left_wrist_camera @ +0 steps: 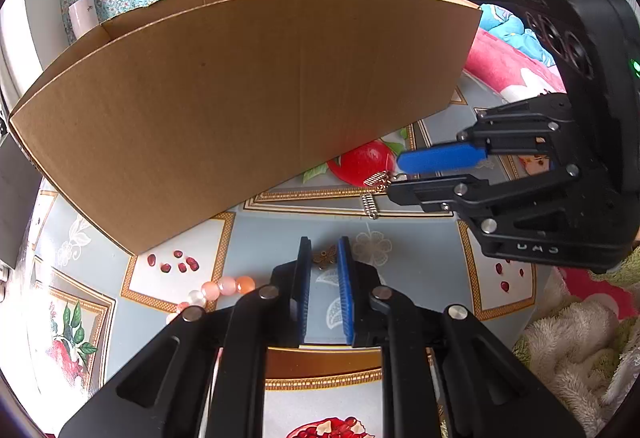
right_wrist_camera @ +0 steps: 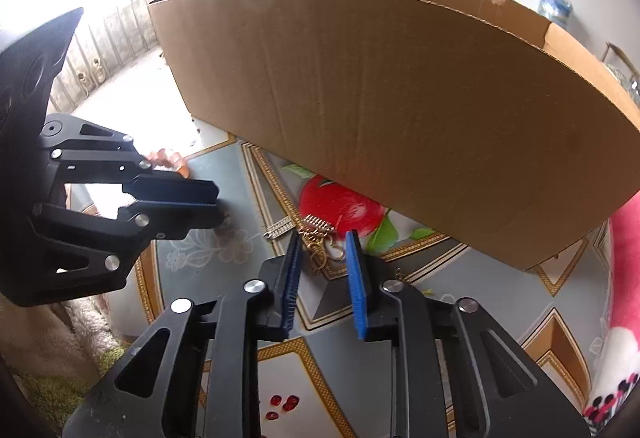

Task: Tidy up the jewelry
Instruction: 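Close the right tool on the gold chain while the left tool holds its charm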

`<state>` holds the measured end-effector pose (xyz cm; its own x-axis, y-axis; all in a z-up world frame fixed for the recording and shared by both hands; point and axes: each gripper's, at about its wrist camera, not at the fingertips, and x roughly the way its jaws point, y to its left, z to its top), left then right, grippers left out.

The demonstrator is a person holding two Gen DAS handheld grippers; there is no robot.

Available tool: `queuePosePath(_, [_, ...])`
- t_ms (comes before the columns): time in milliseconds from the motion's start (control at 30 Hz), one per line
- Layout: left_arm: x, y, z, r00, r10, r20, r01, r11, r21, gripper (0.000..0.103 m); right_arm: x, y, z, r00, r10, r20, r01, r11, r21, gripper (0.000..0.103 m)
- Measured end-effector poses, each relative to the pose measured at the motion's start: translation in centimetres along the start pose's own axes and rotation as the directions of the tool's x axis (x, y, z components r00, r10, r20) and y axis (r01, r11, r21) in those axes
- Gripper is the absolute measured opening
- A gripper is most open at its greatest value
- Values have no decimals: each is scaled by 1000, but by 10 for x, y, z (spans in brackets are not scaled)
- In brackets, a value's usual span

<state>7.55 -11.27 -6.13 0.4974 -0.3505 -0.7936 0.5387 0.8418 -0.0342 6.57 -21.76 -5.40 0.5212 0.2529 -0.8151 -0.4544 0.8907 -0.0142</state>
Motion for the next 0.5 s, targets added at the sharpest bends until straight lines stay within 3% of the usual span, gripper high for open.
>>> queuePosePath(300, [0, 0, 0, 1000, 1, 1, -1, 1000, 1, 13, 0, 7, -2, 1000, -21, -3, 21, 999, 30, 13])
queuePosePath(333, [0, 0, 0, 1000, 1, 1, -1, 1000, 0, 13, -1, 7, -2, 1000, -22, 0, 22, 999, 35, 2])
queuePosePath(500, [0, -1, 0, 1000, 1, 1, -1, 1000, 0, 13, -4, 8, -4, 1000, -18, -4, 19, 998, 67, 0])
